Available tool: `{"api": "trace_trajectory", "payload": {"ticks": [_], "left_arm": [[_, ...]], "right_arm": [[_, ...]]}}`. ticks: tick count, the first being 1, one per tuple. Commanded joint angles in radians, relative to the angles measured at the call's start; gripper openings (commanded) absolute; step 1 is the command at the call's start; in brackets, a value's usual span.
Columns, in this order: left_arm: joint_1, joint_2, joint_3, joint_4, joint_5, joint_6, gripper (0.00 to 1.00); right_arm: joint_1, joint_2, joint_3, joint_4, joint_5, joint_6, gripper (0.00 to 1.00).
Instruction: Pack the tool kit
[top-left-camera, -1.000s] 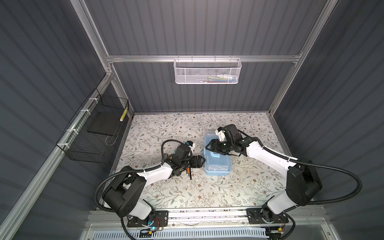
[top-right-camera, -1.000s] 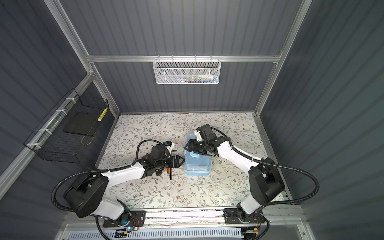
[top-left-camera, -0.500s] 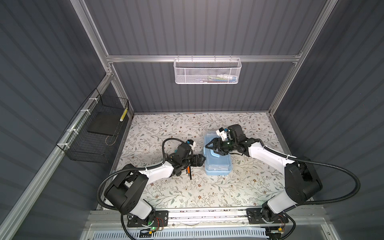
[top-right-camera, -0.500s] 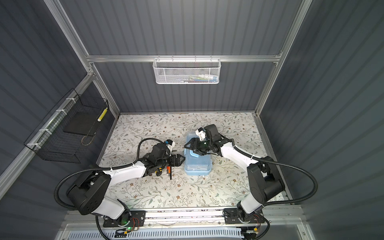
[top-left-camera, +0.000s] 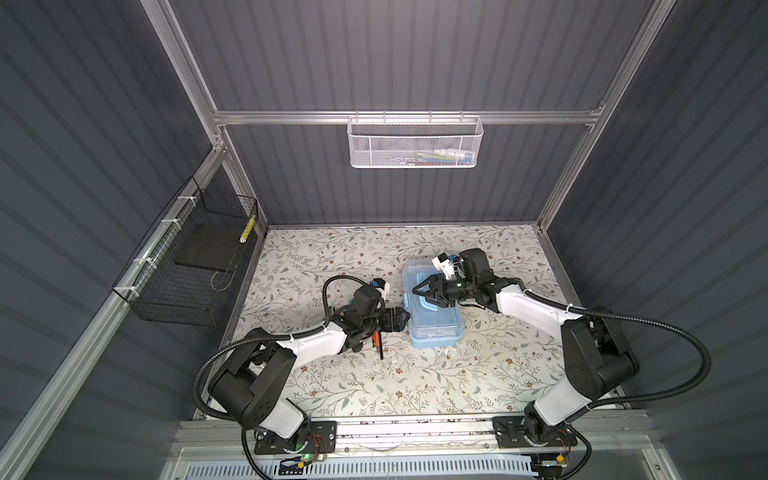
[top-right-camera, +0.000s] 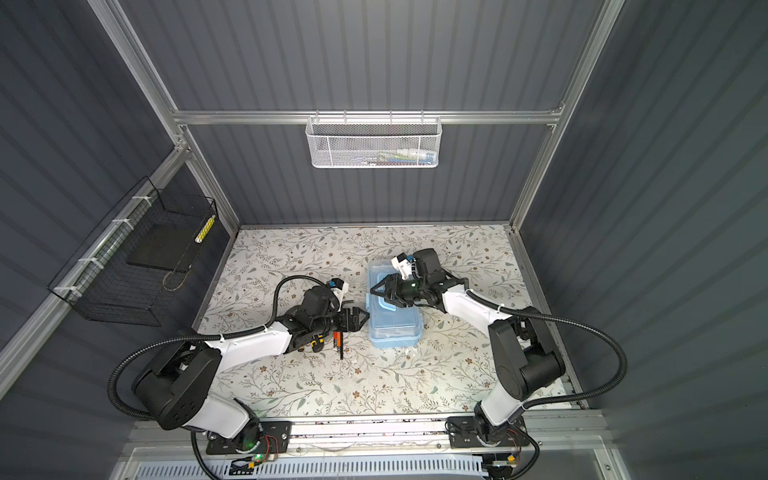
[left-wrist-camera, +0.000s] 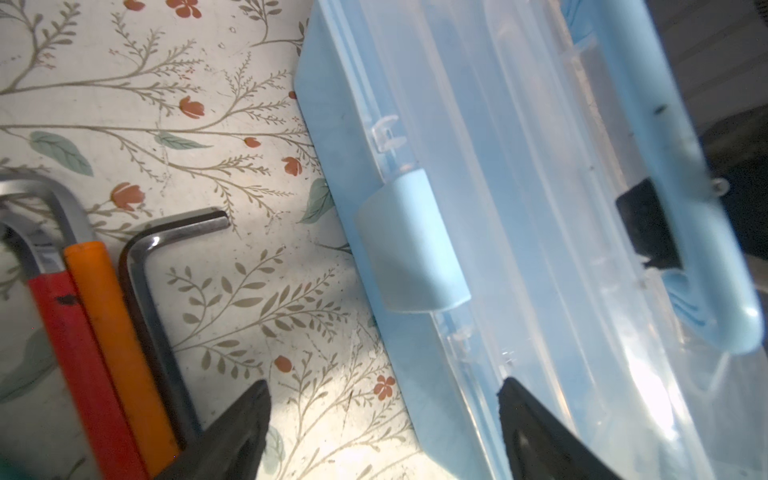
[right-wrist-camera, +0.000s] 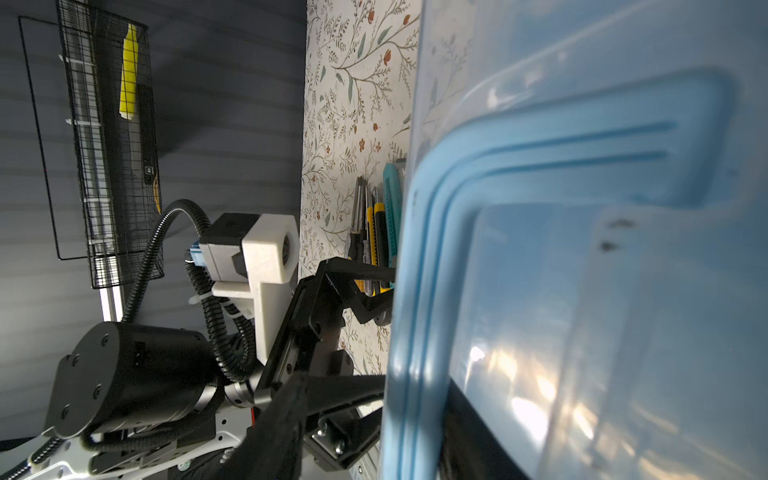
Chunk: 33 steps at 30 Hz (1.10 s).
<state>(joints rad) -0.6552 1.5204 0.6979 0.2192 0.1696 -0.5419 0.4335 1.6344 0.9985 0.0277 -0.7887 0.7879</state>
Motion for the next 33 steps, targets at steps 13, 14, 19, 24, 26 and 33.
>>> {"api": "trace_trajectory", "payload": {"ticks": [13,14,19,24,26,33], "left_arm": [[0.064,-0.059,-0.033,0.003,0.041,0.039,0.87],[0.068,-0.059,-0.031,0.007,0.042,0.042,0.88],[0.081,-0.041,0.001,0.017,0.057,0.055,0.89],[0.083,-0.013,0.028,0.022,0.075,0.066,0.89],[0.084,0.002,0.039,0.023,0.079,0.068,0.89],[0.087,0.063,0.088,0.043,0.087,0.080,0.90]], "right_arm": [[-0.022,0.034,-0.020,0.153,-0.089,0.021,0.41],[-0.021,0.037,-0.018,0.160,-0.094,0.024,0.42],[-0.024,0.061,-0.009,0.209,-0.136,0.041,0.44],[-0.024,0.091,0.018,0.270,-0.169,0.083,0.44],[-0.024,0.098,0.034,0.272,-0.171,0.089,0.44],[-0.021,0.097,0.061,0.225,-0.162,0.067,0.43]]}}
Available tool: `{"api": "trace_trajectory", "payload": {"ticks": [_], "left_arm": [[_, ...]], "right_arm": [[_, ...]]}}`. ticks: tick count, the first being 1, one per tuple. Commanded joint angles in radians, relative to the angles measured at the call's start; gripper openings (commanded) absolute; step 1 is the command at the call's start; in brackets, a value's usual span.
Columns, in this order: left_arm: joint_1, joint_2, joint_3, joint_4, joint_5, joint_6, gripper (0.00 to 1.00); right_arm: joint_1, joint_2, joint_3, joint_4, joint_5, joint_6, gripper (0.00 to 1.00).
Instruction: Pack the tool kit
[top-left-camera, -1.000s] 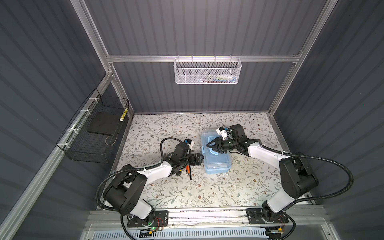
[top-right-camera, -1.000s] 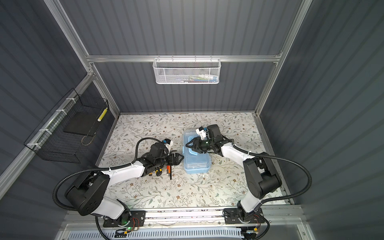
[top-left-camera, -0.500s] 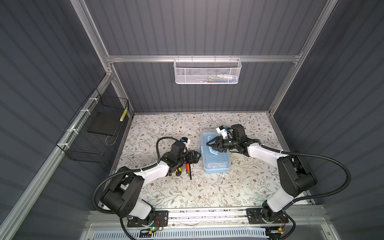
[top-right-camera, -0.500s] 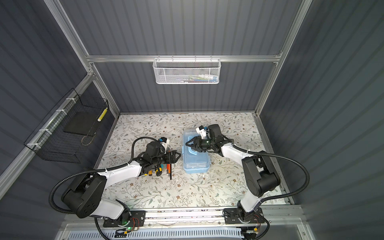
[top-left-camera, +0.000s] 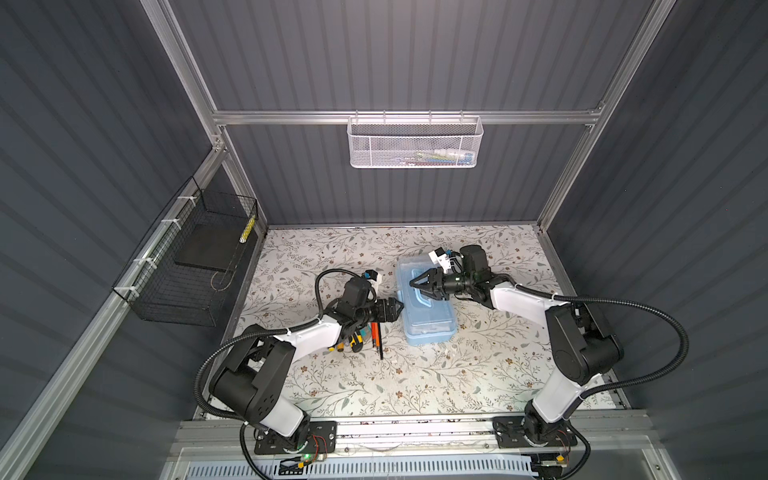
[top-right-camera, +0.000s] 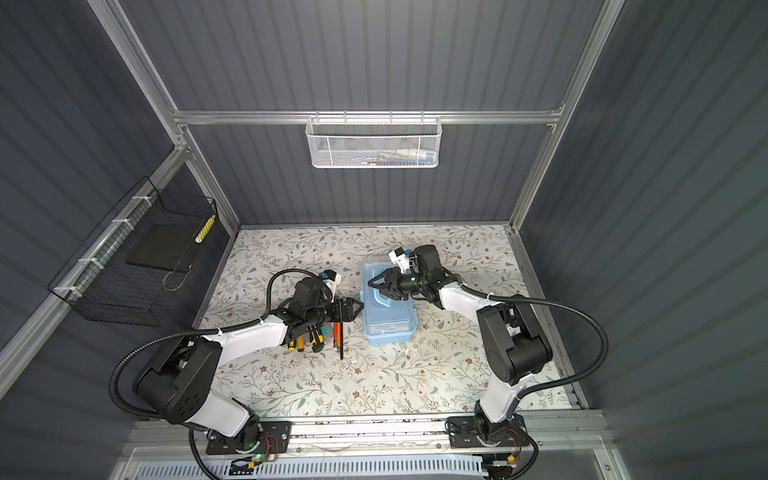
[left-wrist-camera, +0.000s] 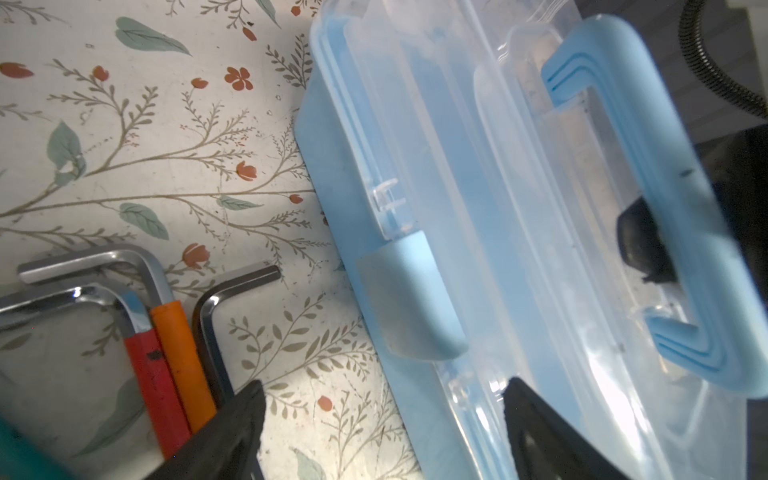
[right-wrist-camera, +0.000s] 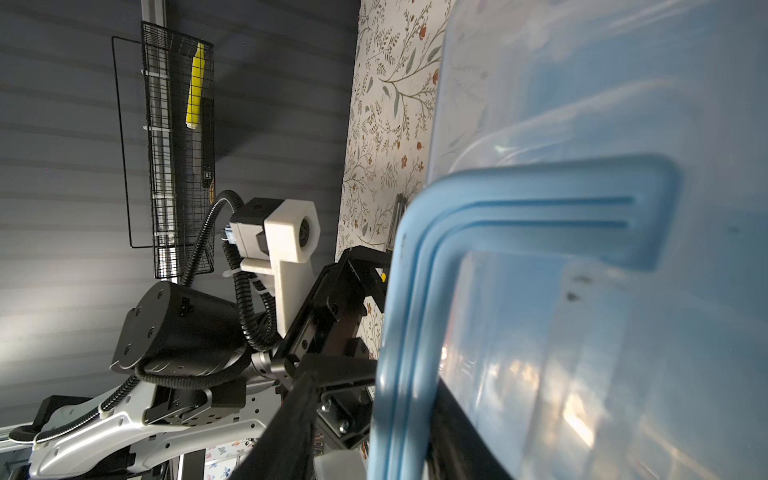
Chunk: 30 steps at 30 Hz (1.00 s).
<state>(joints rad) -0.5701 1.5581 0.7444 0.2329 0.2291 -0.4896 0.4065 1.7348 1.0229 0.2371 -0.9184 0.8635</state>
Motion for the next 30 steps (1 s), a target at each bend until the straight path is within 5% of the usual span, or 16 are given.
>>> {"api": "trace_trajectory", "payload": {"ticks": [1,14,18,30], "left_arm": [[0.003,0.034,0.050,0.032,0.033,0.028,0.90],[0.041,0.080,0.077,0.017,0.061,0.059,0.90],[0.048,0.095,0.083,0.024,0.070,0.065,0.90],[0.057,0.141,0.125,0.019,0.093,0.076,0.90]], "right_arm": [[0.009,-0.004,0.039,0.011,-0.036,-0.013,0.43],[0.041,0.010,0.231,-0.443,0.073,-0.297,0.46],[0.040,0.051,0.275,-0.443,-0.008,-0.320,0.49],[0.053,0.121,0.334,-0.502,0.020,-0.358,0.47]]}}
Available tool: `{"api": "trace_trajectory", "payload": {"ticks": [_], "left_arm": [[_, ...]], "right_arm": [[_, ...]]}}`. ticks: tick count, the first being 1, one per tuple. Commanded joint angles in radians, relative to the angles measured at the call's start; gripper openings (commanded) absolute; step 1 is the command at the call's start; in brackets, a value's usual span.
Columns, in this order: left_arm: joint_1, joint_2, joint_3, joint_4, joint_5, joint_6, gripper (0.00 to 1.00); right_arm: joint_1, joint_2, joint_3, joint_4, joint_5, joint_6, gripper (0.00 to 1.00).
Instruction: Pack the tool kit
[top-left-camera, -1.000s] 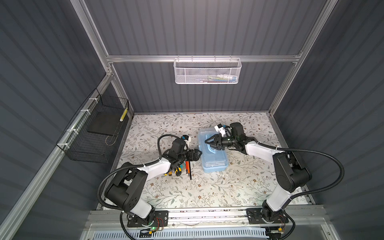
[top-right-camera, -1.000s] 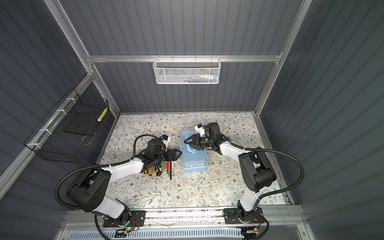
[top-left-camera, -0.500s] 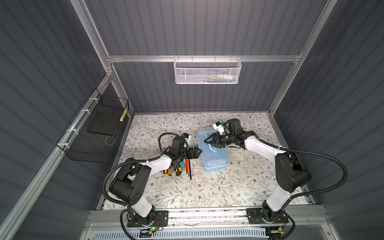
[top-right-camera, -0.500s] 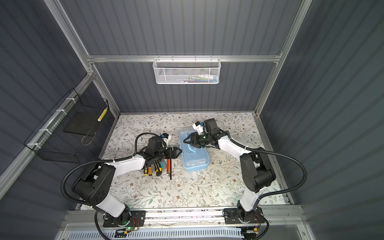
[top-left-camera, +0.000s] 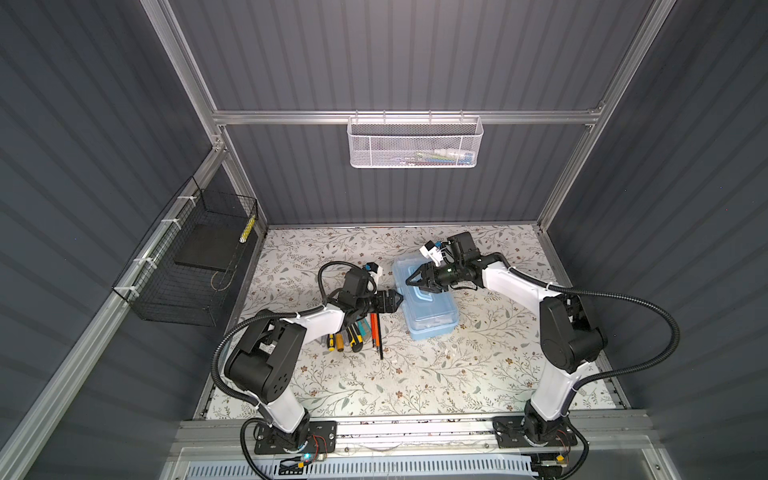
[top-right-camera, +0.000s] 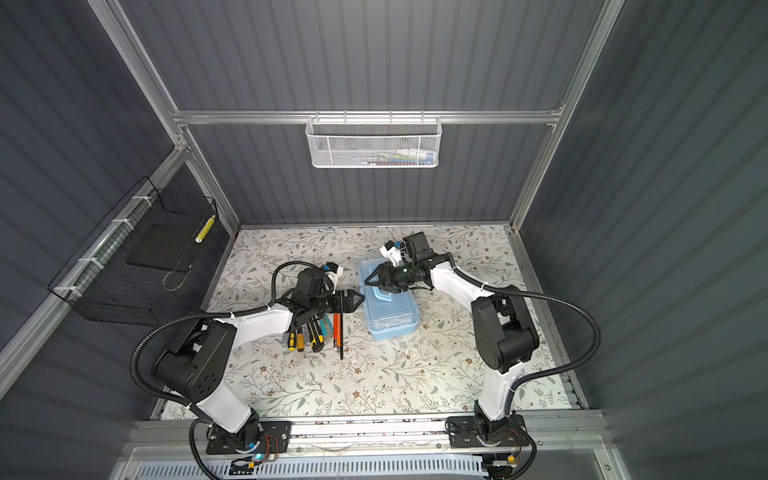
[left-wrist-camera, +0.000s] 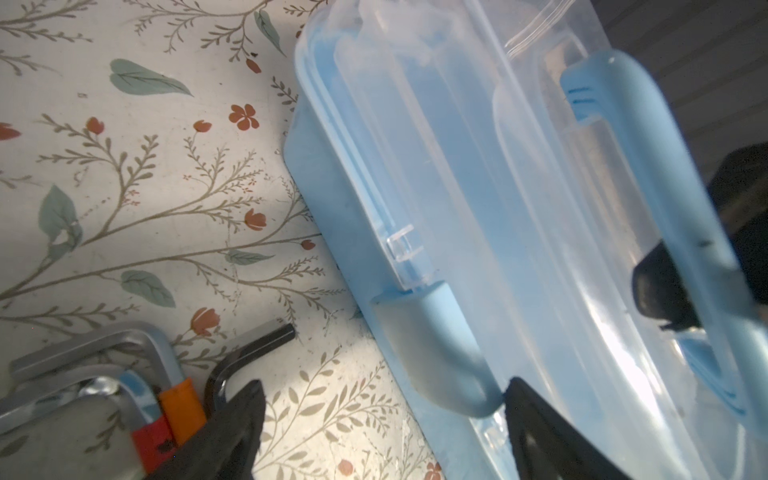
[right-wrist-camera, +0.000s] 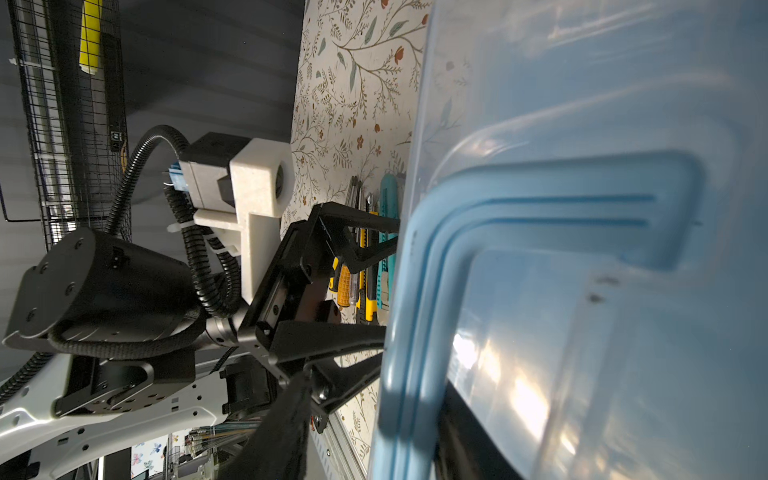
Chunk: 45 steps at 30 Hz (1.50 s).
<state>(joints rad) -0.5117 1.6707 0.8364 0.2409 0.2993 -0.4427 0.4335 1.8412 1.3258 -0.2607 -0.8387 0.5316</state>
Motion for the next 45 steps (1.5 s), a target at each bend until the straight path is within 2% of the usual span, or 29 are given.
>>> {"api": "trace_trajectory", "payload": {"ticks": [1,6,11,17,19,25,27,29,30,34,40,45], "left_arm": [[-0.002,0.033,0.034,0.012,0.023,0.029,0.90],[-0.001,0.043,0.028,0.020,0.022,0.029,0.90],[0.001,0.055,0.026,0.024,0.050,0.030,0.90],[0.004,0.063,0.030,0.026,0.060,0.031,0.91],[0.005,0.064,0.032,0.025,0.063,0.033,0.91],[0.007,0.059,0.029,0.021,0.065,0.033,0.91],[0.009,0.055,0.028,0.017,0.063,0.034,0.91],[0.010,0.044,0.024,0.011,0.060,0.035,0.90],[0.012,0.036,0.023,0.008,0.059,0.036,0.91],[0.021,-0.003,0.017,-0.012,0.053,0.045,0.91],[0.039,-0.077,-0.002,-0.025,0.073,0.025,0.91],[0.045,-0.144,-0.025,-0.007,0.105,-0.012,0.91]], "right_arm": [[0.027,0.023,0.035,-0.005,-0.065,-0.026,0.47],[0.038,0.063,0.055,0.002,-0.100,-0.027,0.45],[0.040,0.079,0.027,0.129,-0.219,0.048,0.40],[0.046,0.087,0.039,0.111,-0.232,0.036,0.35],[0.048,0.086,0.040,0.110,-0.232,0.034,0.26],[0.047,0.074,0.020,0.137,-0.232,0.059,0.21],[0.045,0.062,0.008,0.150,-0.229,0.072,0.15],[0.038,0.039,-0.014,0.182,-0.217,0.097,0.04],[0.032,0.025,-0.027,0.200,-0.213,0.113,0.00],[-0.011,-0.046,-0.106,0.317,-0.185,0.209,0.00],[-0.090,-0.137,-0.241,0.540,-0.223,0.392,0.00],[-0.156,-0.153,-0.378,0.906,-0.301,0.648,0.00]]}}
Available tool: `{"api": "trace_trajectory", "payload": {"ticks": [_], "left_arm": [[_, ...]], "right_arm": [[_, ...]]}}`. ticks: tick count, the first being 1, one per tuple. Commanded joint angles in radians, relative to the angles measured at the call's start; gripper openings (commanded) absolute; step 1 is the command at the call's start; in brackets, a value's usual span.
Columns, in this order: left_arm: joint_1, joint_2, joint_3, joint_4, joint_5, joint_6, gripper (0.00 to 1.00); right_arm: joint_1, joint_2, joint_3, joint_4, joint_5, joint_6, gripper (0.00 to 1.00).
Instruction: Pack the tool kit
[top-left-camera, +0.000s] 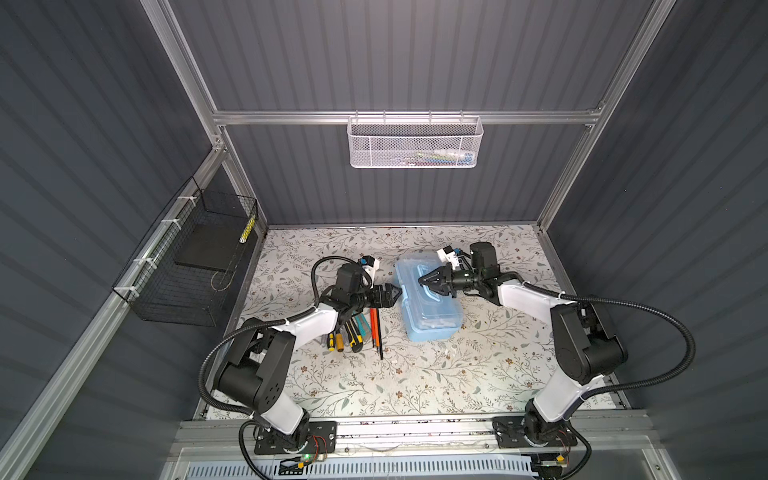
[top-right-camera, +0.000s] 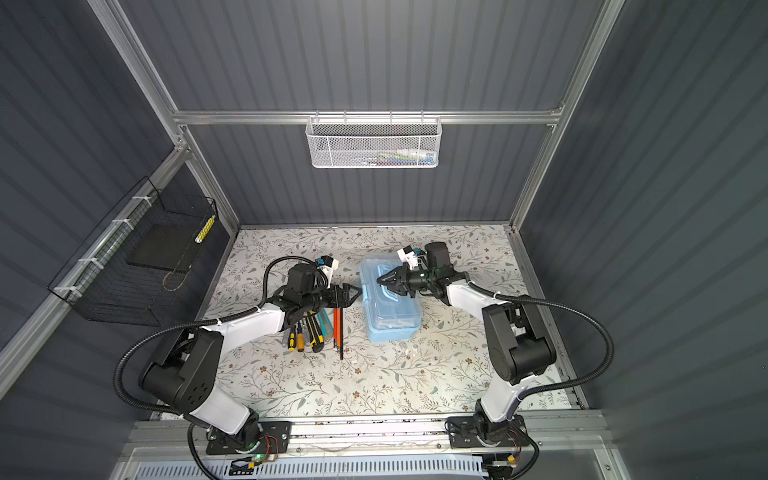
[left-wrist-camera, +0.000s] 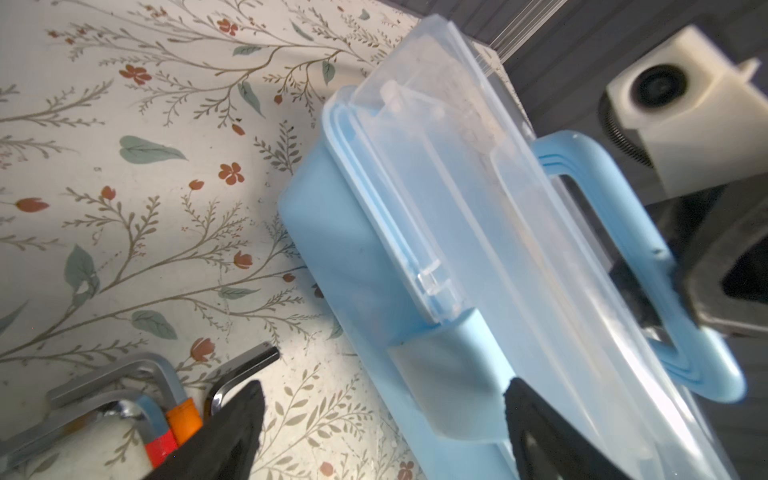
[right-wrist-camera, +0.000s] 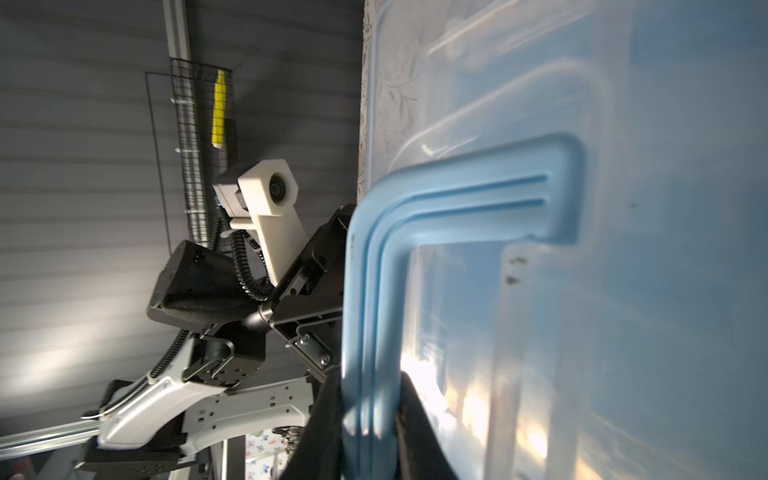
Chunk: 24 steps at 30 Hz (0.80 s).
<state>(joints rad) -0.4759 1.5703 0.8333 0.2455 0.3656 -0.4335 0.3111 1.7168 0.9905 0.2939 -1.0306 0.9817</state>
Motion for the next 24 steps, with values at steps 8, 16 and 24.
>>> {"api": "trace_trajectory", "payload": {"ticks": [8,16,24], "left_arm": [[0.017,-0.119,-0.065,0.080,0.101,-0.152,0.90],[0.017,-0.086,-0.119,0.333,0.224,-0.395,0.87],[0.017,0.006,-0.130,0.507,0.275,-0.504,0.85]], "right_arm": [[-0.075,0.057,-0.182,0.823,-0.139,0.477,0.00],[-0.103,0.184,-0.199,1.181,-0.162,0.704,0.00],[-0.110,0.211,-0.211,1.185,-0.165,0.686,0.00]]}}
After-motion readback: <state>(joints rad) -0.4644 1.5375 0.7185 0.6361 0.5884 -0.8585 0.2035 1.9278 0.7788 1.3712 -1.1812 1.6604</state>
